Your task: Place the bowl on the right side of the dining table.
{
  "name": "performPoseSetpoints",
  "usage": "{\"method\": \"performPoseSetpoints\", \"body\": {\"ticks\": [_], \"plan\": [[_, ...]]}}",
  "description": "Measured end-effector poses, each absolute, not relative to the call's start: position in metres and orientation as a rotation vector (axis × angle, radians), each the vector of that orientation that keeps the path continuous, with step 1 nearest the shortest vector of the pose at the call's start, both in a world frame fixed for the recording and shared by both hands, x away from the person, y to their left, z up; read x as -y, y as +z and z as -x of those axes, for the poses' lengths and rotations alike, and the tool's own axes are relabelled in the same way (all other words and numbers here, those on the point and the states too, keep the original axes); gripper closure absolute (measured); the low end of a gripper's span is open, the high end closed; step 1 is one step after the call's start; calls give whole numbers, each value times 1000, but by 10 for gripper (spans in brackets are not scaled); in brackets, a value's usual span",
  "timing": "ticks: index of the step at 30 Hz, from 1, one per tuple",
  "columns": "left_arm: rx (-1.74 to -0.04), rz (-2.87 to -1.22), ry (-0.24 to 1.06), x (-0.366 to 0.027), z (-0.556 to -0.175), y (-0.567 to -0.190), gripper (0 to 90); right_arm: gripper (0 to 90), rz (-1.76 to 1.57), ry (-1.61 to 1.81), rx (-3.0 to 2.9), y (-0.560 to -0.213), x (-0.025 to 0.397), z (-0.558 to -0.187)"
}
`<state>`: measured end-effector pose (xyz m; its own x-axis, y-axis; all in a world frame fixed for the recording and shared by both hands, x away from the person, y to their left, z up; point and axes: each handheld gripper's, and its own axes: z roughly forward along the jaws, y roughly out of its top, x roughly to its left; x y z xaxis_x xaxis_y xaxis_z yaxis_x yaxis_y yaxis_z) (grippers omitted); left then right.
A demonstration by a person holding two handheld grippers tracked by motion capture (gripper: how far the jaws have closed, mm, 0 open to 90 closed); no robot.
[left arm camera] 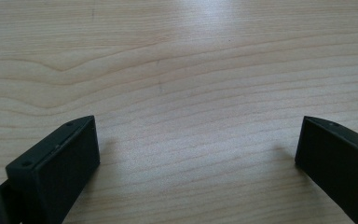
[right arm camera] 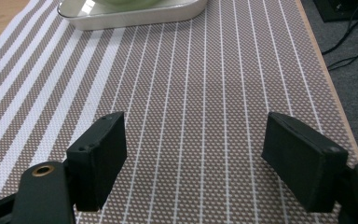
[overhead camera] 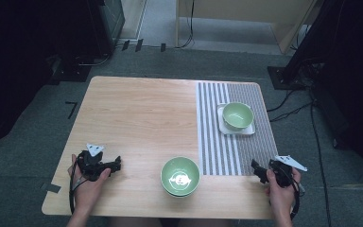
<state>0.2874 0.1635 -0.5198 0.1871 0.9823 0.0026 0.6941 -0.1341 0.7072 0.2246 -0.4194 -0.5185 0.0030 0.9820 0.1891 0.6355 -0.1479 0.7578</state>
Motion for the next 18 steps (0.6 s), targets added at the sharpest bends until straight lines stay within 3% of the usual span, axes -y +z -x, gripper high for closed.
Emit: {"method": "performPoseSetpoints", "body": {"ticks": [18], "plan": [[-1567,-1896,652,-164,-287,-520,0,191,-1740,848,-1744,-524,412,-218]]}}
